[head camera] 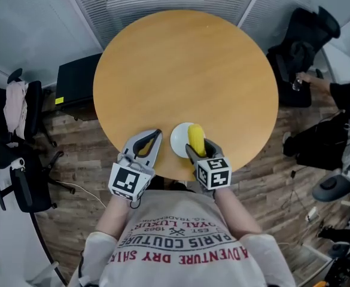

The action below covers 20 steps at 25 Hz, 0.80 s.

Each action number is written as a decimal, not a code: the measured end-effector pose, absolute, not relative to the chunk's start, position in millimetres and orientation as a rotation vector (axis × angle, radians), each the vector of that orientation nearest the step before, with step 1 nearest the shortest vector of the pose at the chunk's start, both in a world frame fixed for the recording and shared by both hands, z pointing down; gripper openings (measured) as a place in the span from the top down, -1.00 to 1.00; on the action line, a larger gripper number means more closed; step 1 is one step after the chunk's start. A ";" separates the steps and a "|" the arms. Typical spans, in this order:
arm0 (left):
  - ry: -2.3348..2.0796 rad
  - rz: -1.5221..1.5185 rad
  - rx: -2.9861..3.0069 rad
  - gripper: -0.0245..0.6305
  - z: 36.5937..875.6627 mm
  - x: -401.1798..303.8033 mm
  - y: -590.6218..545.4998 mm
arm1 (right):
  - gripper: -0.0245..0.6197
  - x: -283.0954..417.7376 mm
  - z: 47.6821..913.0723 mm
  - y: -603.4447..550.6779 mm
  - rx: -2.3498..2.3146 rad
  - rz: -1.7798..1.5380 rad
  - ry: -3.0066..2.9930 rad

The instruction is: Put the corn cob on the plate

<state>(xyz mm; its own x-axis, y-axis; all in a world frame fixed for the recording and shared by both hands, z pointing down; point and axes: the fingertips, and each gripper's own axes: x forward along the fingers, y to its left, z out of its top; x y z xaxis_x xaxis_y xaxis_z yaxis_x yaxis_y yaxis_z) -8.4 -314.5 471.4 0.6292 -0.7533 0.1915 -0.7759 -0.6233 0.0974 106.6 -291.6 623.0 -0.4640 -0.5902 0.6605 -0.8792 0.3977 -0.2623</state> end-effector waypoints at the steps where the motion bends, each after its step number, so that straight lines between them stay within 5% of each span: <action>1: -1.263 0.201 2.678 0.83 473.8 -9.5 -317.6 | 0.10 106.4 632.1 -293.3 1.245 0.840 -2.170; 20: -1.283 0.257 2.564 0.83 517.1 -41.9 -336.6 | 0.10 92.1 734.1 -299.8 1.101 0.970 -1.901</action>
<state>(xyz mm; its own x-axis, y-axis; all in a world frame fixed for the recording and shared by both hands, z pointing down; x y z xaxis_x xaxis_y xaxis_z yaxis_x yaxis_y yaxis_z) -41.9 -336.6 517.1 0.5940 -0.7570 0.2724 -0.8035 -0.5752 0.1535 92.1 -299.8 734.1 -0.3732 -0.3584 0.8557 -0.9031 0.3514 -0.2468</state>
